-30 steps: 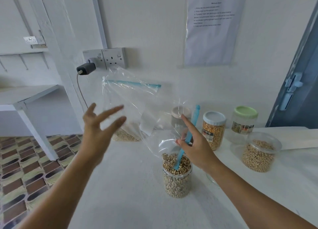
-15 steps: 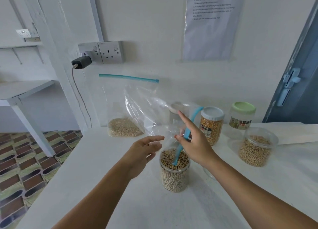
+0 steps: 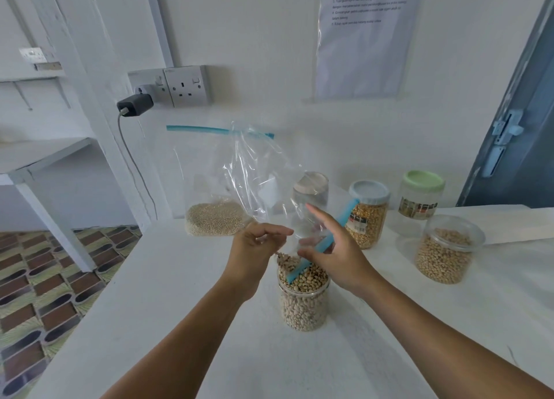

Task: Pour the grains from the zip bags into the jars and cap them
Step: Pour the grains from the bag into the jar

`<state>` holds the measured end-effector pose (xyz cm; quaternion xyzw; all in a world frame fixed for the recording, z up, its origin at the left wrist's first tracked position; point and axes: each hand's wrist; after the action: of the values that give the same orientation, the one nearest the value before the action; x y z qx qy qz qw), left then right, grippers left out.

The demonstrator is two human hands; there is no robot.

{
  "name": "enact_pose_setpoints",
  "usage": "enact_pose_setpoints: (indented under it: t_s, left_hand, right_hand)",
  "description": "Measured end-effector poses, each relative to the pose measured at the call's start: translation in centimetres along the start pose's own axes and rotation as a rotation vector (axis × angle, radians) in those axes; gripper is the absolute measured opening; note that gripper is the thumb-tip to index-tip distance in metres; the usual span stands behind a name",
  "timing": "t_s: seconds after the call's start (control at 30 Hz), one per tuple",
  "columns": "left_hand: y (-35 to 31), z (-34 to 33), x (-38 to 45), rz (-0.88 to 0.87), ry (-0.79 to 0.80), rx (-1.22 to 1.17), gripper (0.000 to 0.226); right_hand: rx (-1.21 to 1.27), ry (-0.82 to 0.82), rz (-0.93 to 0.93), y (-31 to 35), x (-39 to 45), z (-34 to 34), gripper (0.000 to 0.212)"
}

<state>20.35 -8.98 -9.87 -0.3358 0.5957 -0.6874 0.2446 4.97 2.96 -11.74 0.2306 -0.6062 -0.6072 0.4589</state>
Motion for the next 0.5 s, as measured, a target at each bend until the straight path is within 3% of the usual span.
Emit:
enact_pose_setpoints:
  t_s: [0.33,0.43,0.5]
  left_hand:
    - [-0.39,0.78,-0.55,-0.016,0.177,0.144,0.031]
    - [-0.40,0.73,-0.47,-0.099,0.107,0.435,0.034]
    - [-0.37,0.52,-0.39,-0.125,0.054,0.509,0.034]
  right_hand:
    - [-0.024,-0.068,0.011,-0.51,-0.02,-0.05,0.074]
    - [-0.032,-0.064,-0.015,-0.46,-0.04,-0.18,0.075]
    - [-0.029,-0.054,-0.028,-0.23,-0.09,-0.18,0.077]
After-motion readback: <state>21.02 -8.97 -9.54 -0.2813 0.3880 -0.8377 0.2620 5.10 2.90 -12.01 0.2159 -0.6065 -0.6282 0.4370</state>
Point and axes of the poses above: each hand's wrist, its own x-axis towards the middle knuckle, its own z-axis out of the back of the hand, y = z × x, and after that the axes turned 9 degrees about x, right-handed
